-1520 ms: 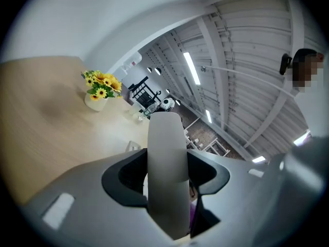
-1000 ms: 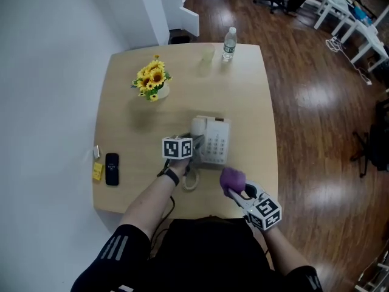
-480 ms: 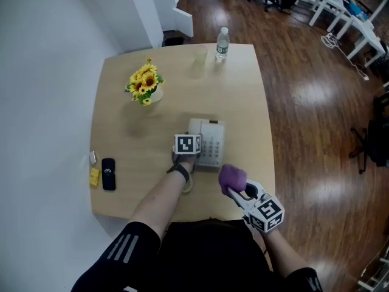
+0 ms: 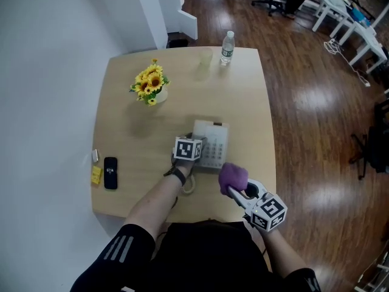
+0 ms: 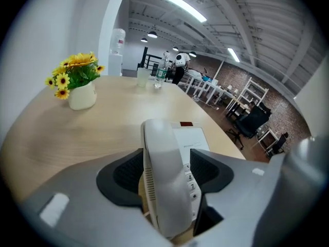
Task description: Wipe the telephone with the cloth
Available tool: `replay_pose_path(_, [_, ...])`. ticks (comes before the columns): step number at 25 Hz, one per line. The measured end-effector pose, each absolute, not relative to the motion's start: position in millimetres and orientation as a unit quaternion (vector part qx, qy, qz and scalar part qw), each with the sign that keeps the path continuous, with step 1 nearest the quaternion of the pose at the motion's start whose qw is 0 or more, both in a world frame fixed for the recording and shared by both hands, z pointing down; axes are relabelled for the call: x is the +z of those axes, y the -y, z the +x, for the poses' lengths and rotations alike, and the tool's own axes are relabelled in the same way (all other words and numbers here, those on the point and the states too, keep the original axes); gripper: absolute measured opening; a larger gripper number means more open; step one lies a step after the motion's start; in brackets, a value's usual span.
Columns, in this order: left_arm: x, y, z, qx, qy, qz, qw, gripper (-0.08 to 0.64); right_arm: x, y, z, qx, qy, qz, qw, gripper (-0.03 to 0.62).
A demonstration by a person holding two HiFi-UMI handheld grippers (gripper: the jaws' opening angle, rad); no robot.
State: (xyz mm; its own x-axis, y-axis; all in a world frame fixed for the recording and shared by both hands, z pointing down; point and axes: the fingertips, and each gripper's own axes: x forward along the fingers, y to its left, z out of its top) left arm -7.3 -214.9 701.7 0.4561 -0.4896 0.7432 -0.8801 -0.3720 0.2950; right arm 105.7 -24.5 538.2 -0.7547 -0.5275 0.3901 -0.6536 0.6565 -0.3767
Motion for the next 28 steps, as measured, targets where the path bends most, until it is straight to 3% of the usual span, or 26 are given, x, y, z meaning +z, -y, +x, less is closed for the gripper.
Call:
replay_pose_path(12, [567.2,130.3,-40.3,0.152,0.353,0.877,0.288,0.279,522.6,28.8,82.3,0.288,0.894,0.333,0.086,0.134])
replay_pose_path(20, [540.7,35.6,-33.2,0.136,0.266,0.910,0.287,0.279,498.8,-3.9,65.6,0.255,0.900,0.343,0.081,0.133])
replay_pose_path(28, [508.9,-27.6,-12.2,0.095,0.288,0.915,0.266,0.279,476.2,-52.2,63.5,0.217,0.924,0.300,0.091,0.133])
